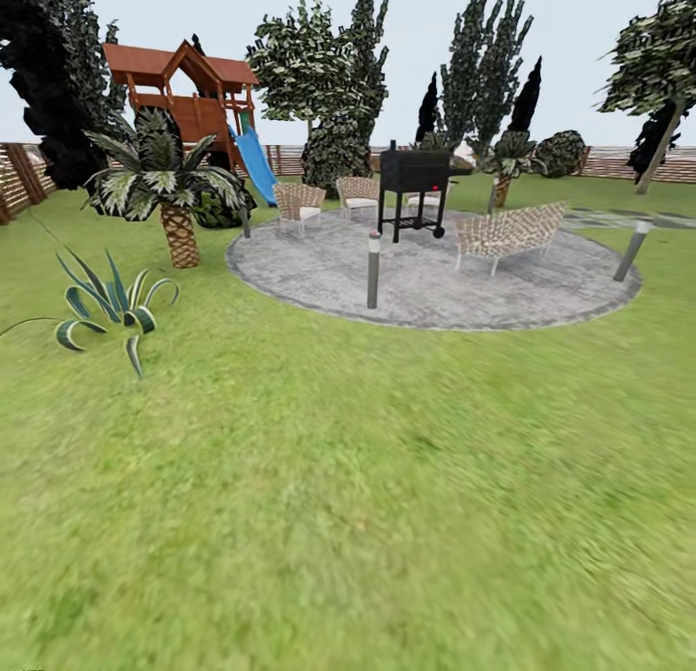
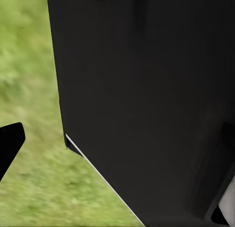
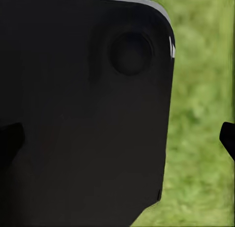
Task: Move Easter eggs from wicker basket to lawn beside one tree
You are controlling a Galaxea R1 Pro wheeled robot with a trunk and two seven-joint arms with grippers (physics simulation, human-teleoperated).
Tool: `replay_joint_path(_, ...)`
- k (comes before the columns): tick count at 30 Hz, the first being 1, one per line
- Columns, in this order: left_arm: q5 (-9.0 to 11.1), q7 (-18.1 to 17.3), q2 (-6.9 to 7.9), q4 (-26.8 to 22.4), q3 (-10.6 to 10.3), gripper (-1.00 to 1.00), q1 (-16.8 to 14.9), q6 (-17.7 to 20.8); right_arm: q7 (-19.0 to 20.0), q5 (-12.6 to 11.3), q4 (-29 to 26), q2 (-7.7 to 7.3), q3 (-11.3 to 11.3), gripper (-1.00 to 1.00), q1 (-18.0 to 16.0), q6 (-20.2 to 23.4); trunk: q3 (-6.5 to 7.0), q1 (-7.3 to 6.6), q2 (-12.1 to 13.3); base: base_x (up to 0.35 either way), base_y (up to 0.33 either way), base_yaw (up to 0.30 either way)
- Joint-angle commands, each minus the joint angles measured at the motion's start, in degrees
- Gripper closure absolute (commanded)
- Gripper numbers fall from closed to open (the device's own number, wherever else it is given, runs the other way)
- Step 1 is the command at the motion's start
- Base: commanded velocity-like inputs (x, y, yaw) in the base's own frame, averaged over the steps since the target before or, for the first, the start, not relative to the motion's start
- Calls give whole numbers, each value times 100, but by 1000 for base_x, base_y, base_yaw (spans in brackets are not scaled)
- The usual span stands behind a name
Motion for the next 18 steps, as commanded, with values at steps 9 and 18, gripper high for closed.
replay_joint_path(9, 8, -2, 3, -2, 4, -100, -3, 8, 0, 5, 12, -13, 3, -100, -2, -25, -5, 3, -2, 334, 0, 189)
replay_joint_path(18, 8, -2, 3, -2, 4, -100, -3, 8, 7, 11, 61, -23, 60, -100, -2, 3, -5, 3, -2, 334, 0, 3)
